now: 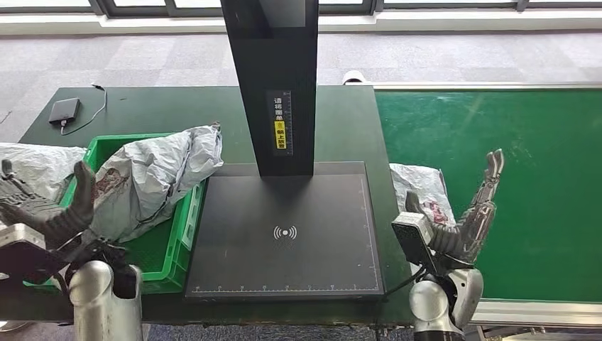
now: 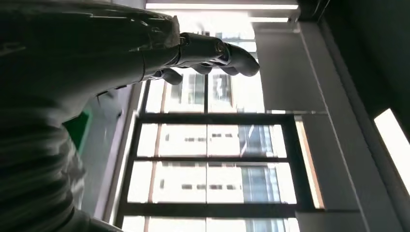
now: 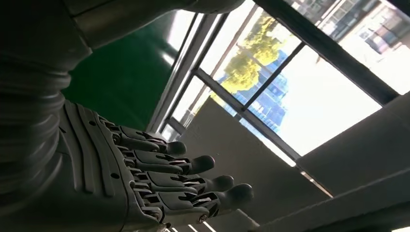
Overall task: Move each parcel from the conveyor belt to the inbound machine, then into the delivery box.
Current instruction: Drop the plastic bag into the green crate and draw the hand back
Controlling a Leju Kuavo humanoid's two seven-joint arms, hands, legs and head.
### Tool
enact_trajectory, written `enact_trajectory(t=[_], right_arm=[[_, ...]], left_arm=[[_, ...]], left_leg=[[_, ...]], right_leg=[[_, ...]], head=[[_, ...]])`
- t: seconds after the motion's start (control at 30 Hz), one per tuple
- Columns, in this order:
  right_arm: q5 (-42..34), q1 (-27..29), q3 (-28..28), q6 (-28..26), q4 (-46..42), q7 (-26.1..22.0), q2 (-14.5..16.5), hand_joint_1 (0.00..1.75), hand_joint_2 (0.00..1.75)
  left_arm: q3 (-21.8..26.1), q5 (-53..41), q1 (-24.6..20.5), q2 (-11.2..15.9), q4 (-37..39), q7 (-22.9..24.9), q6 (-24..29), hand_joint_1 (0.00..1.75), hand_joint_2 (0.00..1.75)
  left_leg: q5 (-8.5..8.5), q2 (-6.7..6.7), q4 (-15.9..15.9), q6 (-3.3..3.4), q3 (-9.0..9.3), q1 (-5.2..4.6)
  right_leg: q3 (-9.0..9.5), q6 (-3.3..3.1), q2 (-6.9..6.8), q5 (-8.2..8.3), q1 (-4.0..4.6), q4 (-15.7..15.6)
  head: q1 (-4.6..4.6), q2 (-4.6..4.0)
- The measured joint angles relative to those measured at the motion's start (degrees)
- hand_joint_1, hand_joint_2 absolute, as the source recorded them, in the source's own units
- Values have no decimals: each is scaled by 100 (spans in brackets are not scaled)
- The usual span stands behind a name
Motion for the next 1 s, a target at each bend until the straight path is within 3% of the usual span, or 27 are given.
enact_trajectory(t=[0.17,0.33,0.43,0.63,1.0], right_arm=[[305,72,-556,-4,168,132,-2,0,175],[1511,12,-1192,-3,578,1126,-62,0,175],[1804,-202,-1626,-2,1233,1368,-203,0,175],[2056,-554,-1981,-3,2277,1661,-464,0,175],[2066,-732,-2135,-4,2829,1662,-592,0,175]], left_arm=[[-640,166,357,63,-210,-38,-462,0,175],[-748,1333,587,67,-205,-29,-2635,0,175],[-751,1641,744,63,-157,-29,-3260,0,175],[-819,1630,944,53,-54,-29,-3374,0,175],[-840,1615,970,49,34,-29,-3374,0,175]], left_leg=[[-1,-6,1,2,-1,-5],[-4,-6,1,1,-1,-5],[-4,-4,1,1,1,-5],[-4,-4,1,2,1,-5],[-4,-5,1,1,0,-5]], right_leg=[[-1,2,-4,1,-5,0],[1,5,-4,-5,-4,-1],[0,5,-1,-5,-5,-1],[1,5,-2,-4,-5,-1],[0,5,-1,-5,-4,0]], head=[[-1,1],[-1,2],[-1,1],[-1,1],[1,1]])
